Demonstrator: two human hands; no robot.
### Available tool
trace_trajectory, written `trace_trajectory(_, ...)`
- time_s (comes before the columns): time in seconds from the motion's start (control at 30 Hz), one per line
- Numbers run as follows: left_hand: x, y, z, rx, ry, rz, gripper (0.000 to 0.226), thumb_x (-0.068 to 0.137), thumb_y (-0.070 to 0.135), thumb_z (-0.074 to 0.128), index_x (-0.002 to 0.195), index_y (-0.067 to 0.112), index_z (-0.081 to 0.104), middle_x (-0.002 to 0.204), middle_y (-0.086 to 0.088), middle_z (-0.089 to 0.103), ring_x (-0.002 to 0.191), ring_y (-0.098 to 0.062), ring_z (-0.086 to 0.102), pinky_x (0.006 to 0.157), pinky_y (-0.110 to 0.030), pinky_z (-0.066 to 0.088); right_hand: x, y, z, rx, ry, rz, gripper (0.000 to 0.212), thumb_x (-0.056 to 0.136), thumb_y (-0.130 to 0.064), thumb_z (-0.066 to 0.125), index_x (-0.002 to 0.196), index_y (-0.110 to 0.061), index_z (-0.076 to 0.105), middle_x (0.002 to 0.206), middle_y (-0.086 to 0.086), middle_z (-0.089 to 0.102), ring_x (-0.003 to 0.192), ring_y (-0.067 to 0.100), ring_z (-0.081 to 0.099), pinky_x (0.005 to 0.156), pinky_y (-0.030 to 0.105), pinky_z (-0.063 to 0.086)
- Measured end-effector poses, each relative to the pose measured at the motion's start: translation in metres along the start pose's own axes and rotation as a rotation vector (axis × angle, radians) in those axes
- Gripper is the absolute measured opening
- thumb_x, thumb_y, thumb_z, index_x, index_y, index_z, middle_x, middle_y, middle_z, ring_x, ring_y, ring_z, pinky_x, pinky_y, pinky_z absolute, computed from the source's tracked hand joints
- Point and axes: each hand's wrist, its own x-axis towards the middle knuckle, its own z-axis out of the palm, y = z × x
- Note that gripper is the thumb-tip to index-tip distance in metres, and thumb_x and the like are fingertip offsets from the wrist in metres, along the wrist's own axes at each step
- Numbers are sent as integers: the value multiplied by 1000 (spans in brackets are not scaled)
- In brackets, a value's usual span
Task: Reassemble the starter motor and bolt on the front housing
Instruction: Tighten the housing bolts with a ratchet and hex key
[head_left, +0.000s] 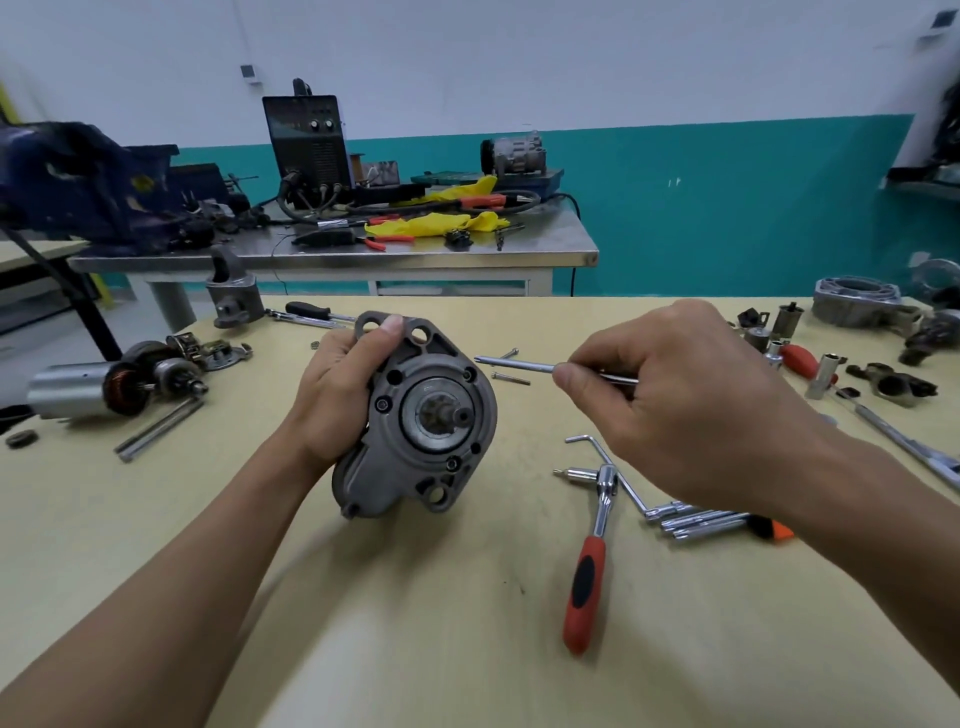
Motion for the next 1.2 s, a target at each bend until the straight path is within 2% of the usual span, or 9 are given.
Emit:
trace_trajectory(0.13,1,1,-2,-38,48,1,40,96,35,46,69,17,71,61,-1,69,53,-14,65,51,-19,51,-8,-1,-6,-39,-54,9,31,93,-39,55,79,-19,75,60,-9,65,55,16,56,56,38,52)
trace_trajectory(0.23,0,2,0,-20,46,11,44,97,34,45,65,22,73,59,1,69,52,-11,65,51,-17,50,-18,-8,-10,-116,-129,14,41,87,-50,44,73,-21,70,51,-12,56,50,10,50,51,33,48)
trace_trajectory(0.37,1,2,6,-16,9,9,43,98,33,45,69,20,74,63,1,70,55,-11,66,53,-19,51,-31,-21,-4,-309,-259,-54,52,88,-55,26,85,-23,67,62,-7,55,67,17,52,61,36,48)
trace_trajectory(0.53,2,0,9,18,-36,12,39,98,34,46,76,11,69,68,-4,69,61,-17,65,57,-25,54,-37,-29,6,-393,-343,-97,44,99,-51,27,76,-22,50,65,-5,42,66,22,48,60,36,40)
trace_trajectory(0.63,1,0,11,18,-53,18,42,99,32,45,71,20,73,66,0,69,60,-14,66,56,-22,53,-38,-30,7,-416,-339,-96,43,99,-49,27,73,-21,46,65,-4,41,66,23,48,60,36,41)
trace_trajectory(0.77,1,2,9,0,-16,15,42,98,34,45,69,23,73,64,2,70,57,-11,66,54,-20,52,-32,-26,3,-447,-269,-58,44,98,-49,28,84,-22,60,67,-5,47,70,23,52,58,34,39)
trace_trajectory(1.0,2,1,7,8,-13,32,42,98,34,45,68,22,73,62,2,69,55,-11,65,53,-19,52,-10,-22,-9,-467,-65,-34,39,98,-47,37,90,-23,67,66,-6,52,64,17,49,47,26,25)
trace_trajectory(1.13,3,0,7,27,-15,39,43,98,34,44,68,23,73,62,2,69,55,-10,65,53,-18,51,0,-24,-10,-439,-75,-37,36,99,-45,41,90,-25,69,65,-8,49,59,9,42,47,25,21)
trace_trajectory(1.2,3,0,7,27,-16,36,43,98,35,44,68,23,72,61,2,68,55,-10,64,53,-18,51,4,-25,-10,-437,-86,-45,35,99,-45,41,93,-25,69,69,-7,50,63,14,44,47,25,19)
